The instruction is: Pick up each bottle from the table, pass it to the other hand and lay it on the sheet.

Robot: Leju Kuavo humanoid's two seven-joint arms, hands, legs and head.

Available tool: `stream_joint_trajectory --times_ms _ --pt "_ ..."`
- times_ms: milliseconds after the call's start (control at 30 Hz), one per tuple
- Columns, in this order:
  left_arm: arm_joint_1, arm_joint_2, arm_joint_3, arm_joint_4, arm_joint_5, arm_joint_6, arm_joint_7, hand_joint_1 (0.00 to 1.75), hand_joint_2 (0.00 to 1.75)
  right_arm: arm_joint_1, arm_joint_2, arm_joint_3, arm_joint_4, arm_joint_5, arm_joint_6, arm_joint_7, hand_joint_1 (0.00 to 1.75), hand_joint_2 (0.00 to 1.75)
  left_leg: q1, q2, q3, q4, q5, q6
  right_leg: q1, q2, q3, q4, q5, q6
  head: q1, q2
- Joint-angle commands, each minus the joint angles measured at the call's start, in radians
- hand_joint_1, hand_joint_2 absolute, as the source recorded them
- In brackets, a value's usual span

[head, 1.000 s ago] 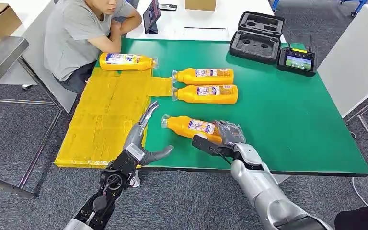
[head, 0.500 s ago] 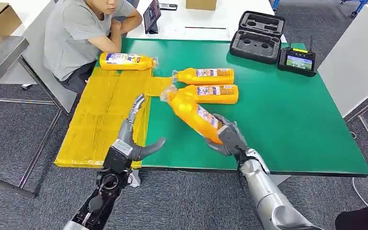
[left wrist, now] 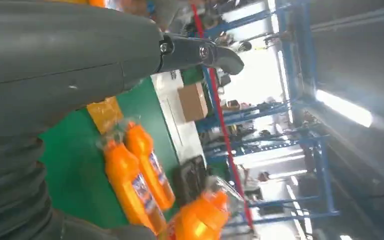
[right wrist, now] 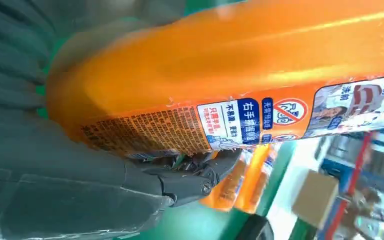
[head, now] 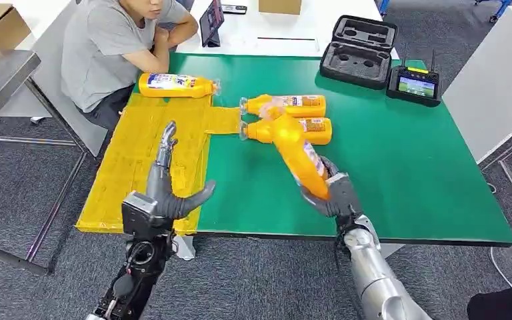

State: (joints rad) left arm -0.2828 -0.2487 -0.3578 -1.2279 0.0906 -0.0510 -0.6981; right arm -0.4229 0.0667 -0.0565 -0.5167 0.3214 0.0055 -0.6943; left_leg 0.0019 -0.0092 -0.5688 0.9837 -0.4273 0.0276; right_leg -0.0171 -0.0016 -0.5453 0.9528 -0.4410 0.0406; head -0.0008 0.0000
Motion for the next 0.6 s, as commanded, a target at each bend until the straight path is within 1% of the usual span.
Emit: stream_joint_trajectory --times_ms 33,100,133,300,467,600 --pt "-0.088 -0.050 -0.031 0.367 0.071 -0.275 0.000 0.00 1.75 0.050 0.045 0.134 -0.200 -0.126 0.103 -0.004 1.75 1.75 0.001 0.002 0.002 0.001 -0.001 -0.002 0.001 0.001 0.001 0.001 -0.001 -0.002 0.000 0.000" --pt "-0.084 -0.060 -0.055 0.390 0.047 -0.287 0.000 0.00 1.75 0.059 0.047 0.153 -0.215 -0.142 0.096 -0.004 1.75 1.75 0.001 0.002 0.002 0.001 -0.001 -0.002 0.001 0.001 0.001 0.001 -0.001 -0.002 0.000 0.000" --pt "-0.088 -0.071 -0.087 0.440 0.038 -0.329 0.000 0.00 1.75 0.067 0.048 0.166 -0.230 -0.170 0.109 -0.004 1.75 1.75 0.001 0.001 0.001 0.001 -0.001 -0.001 0.001 0.000 0.001 0.000 -0.001 -0.002 0.000 0.000" --pt "-0.081 -0.081 -0.120 0.473 0.015 -0.341 0.000 0.00 1.75 0.084 0.043 0.182 -0.255 -0.209 0.128 -0.004 1.75 1.75 0.000 0.001 0.001 0.000 -0.001 -0.001 0.000 0.000 0.001 0.000 -0.001 -0.001 0.000 0.000" --pt "-0.084 -0.074 -0.119 0.466 0.012 -0.348 0.000 0.00 1.75 0.088 0.040 0.209 -0.248 -0.218 0.125 -0.004 1.75 1.75 0.000 0.001 0.001 0.000 0.000 -0.001 0.000 0.001 0.000 0.000 0.000 -0.001 0.000 0.000" --pt "-0.080 -0.062 -0.099 0.427 0.008 -0.329 0.000 0.00 1.75 0.089 0.035 0.271 -0.239 -0.206 0.066 -0.004 1.75 1.75 0.001 0.003 0.000 0.001 -0.001 -0.002 0.001 0.002 0.000 0.001 0.000 -0.002 0.000 0.000"
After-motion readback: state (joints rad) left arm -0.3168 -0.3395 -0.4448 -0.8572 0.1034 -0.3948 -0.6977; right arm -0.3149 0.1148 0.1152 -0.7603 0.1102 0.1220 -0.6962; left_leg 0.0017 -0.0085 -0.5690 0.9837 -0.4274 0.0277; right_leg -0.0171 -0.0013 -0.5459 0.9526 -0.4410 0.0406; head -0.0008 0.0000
